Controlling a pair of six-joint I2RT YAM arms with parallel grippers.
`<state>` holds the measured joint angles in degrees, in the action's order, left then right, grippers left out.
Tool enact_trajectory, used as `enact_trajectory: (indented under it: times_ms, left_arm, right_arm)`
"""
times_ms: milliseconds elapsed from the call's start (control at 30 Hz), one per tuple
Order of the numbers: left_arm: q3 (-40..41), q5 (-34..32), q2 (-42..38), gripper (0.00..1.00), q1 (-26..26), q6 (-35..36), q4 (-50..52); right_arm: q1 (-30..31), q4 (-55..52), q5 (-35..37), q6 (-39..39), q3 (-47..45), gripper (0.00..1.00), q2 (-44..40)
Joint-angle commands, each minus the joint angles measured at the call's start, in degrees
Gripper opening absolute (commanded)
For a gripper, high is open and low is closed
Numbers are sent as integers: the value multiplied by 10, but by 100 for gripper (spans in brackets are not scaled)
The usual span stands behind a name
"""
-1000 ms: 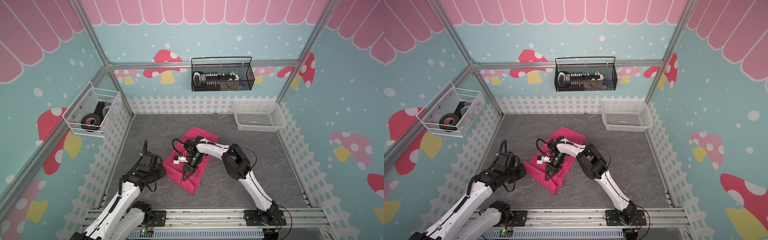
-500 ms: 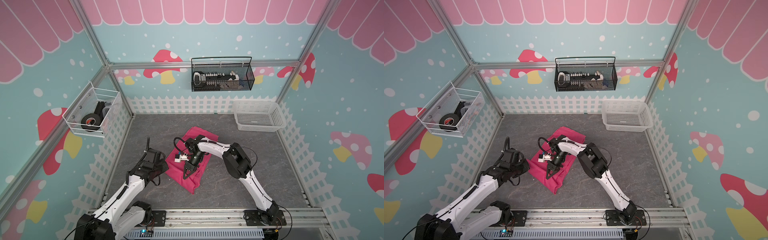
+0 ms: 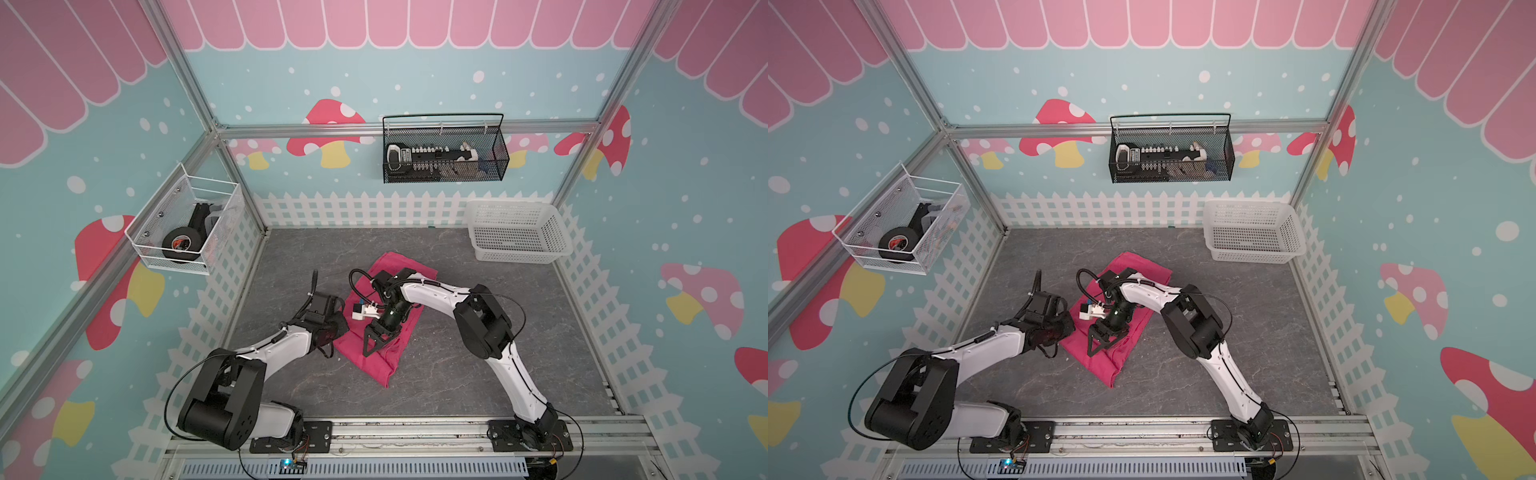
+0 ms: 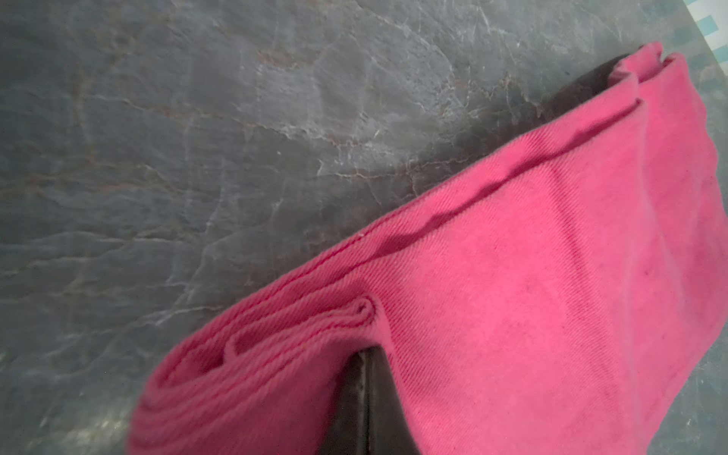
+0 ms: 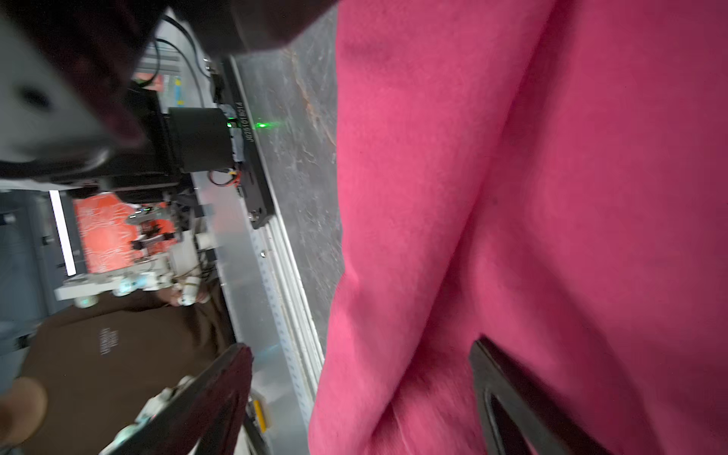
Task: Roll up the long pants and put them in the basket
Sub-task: Roll the long pant at the center of the board.
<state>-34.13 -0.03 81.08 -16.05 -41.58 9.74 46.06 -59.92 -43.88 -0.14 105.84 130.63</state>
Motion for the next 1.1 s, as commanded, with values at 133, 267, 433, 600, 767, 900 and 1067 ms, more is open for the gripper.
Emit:
enact_trajectory:
  times_ms: [133,267,433,600,767,900,1067]
  left_arm:
    - [-32,-9,71,1,-3,15,-33]
    - [-36,-1,92,1,-3,10,-41]
    - [-37,15,114,1,-2,2,-54]
    - [-44,26,122,1,-1,10,-52]
    - [-46,31,124,0,1,15,-51]
    - [-45,35,123,0,2,17,-50]
    - [-45,39,121,0,3,21,-45]
  right_arm:
    - [126,15,501,74,-73,85,-189]
    - [266,12,713,182,-121,81,-196]
    - [439,32,935,383,-169,73,-158]
    - [510,-31,1016,462,-95,70,-44]
    - [499,-121,1072,449,63,75,106]
    - [472,-145,1080,427,153,75,183]
    - [420,-180,1099,457,149,73,207]
